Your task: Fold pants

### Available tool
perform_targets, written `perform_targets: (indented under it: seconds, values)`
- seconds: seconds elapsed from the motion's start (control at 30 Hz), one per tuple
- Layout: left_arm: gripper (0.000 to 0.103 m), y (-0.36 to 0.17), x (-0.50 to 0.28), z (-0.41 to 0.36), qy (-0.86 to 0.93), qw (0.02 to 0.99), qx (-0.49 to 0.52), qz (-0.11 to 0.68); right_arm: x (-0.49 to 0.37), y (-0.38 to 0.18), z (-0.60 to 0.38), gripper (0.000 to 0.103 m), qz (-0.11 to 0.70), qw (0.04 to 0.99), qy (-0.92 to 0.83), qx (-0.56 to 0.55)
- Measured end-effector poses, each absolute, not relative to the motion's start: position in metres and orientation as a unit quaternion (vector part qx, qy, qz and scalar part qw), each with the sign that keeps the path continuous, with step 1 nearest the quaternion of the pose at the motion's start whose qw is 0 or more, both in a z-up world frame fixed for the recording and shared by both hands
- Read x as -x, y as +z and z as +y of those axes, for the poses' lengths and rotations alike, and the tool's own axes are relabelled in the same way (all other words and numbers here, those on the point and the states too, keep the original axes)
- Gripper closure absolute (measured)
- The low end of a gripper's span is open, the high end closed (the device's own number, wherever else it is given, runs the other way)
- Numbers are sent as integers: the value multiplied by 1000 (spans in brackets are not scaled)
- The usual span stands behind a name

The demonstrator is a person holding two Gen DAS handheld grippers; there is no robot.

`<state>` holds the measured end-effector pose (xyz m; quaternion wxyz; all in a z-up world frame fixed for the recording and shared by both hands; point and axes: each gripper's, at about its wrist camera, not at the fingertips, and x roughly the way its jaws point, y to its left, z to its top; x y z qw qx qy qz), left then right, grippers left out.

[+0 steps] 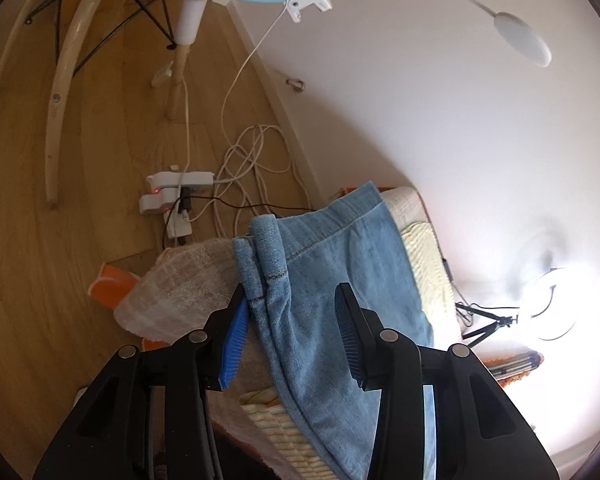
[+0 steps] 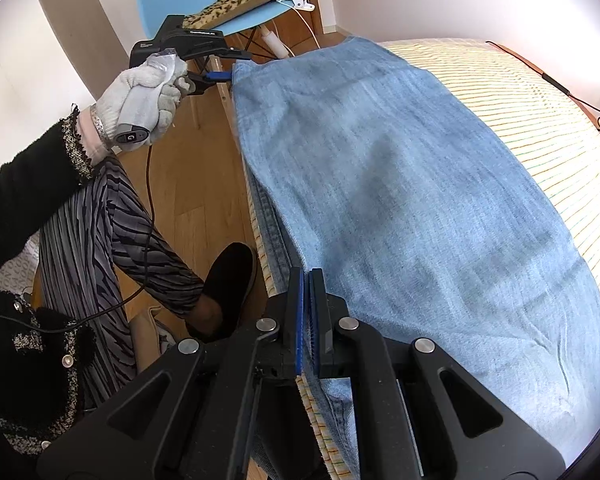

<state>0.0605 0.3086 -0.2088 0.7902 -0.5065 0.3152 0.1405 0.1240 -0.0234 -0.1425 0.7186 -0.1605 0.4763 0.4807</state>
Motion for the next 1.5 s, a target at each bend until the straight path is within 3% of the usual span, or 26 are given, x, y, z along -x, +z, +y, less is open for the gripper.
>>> perform_targets:
  seconds: [0.1, 0.2, 0.3, 0.37, 0.43, 0.5, 0.6, 0.7, 0.93, 1.17, 1.37, 1.4, 1.47, 1.5]
  values:
    - [64, -205, -67, 304, 156, 804, 475, 324, -124, -143, -24, 100, 479, 718, 479, 159]
    - [89, -199, -77, 297, 175, 823, 422, 337, -123, -142, -24, 100, 481, 715, 480, 163]
    - [92, -189, -79, 292, 165, 842, 398, 324, -121, -142, -23, 100, 483, 712, 480, 169]
    - [92, -175, -80, 284, 153, 861, 370, 313, -122, -142, -23, 93, 491, 710, 476, 168]
    - [93, -159, -82, 271, 127, 881, 344, 298, -125, -137, -28, 69, 493, 712, 477, 149]
    - [93, -145, -87, 251, 98, 899, 308, 295, -134, -129, -36, 60, 489, 719, 479, 117]
    - [93, -130, -97, 210, 47, 920, 243, 303, -161, -114, -53, 56, 488, 733, 471, 45]
    - [93, -132, -105, 178, 4, 922, 222, 318, -200, -103, -69, 35, 482, 755, 442, -45]
    - [94, -136, -111, 144, -64, 916, 219, 331, -301, -117, -19, 30, 515, 710, 448, -170]
    - [94, -132, -103, 145, -96, 910, 247, 318, -359, -164, 72, 30, 575, 648, 450, -217]
    - [94, -126, -97, 136, -133, 905, 255, 314, -388, -186, 117, 30, 584, 651, 433, -218]
    - [94, -125, -97, 133, -138, 904, 256, 314, -391, -187, 117, 36, 582, 657, 425, -221]
    - [94, -124, -97, 129, -147, 903, 251, 315, -397, -191, 119, 65, 584, 660, 415, -224]
    - [94, -124, -96, 127, -148, 904, 248, 315, -398, -192, 118, 89, 587, 664, 407, -221]
